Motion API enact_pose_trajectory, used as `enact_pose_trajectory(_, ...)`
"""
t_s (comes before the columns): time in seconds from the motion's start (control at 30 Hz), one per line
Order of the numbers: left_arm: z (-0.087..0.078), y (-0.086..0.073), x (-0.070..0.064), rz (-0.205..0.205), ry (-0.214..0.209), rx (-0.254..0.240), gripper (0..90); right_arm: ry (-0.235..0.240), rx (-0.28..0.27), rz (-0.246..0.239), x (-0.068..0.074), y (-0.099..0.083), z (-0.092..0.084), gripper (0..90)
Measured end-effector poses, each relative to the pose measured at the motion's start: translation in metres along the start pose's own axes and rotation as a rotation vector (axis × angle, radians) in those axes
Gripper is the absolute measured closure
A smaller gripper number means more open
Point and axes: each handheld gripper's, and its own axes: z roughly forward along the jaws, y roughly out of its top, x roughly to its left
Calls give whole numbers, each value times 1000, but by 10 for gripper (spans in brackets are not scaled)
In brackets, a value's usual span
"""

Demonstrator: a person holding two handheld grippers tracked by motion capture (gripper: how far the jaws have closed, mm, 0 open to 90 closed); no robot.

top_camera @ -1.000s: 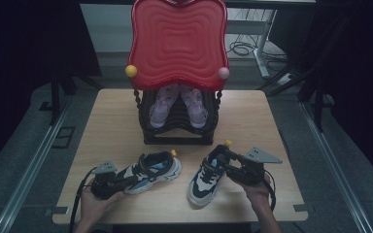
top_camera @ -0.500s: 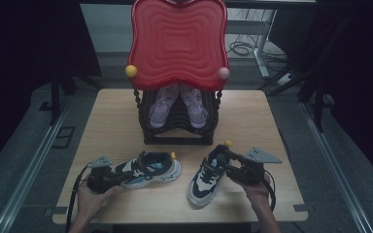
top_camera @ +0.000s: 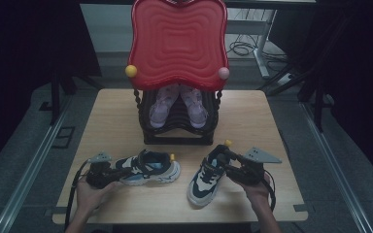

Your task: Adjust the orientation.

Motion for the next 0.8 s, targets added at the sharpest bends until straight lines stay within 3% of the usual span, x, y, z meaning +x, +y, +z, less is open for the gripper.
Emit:
enact_pose_trajectory(0.4, 3, 8, 7, -8, 30, 7, 898, 0, 0, -1, 0, 0, 0, 521)
enact_pose_trajectory(0.7, 5, 11, 14, -35, 18, -3, 898, 1, 1, 0, 0, 0, 0, 520)
enact_pose_trajectory(0.8, 5, 13, 14, -25, 35, 1, 898, 2, 2, 0, 0, 0, 0, 521)
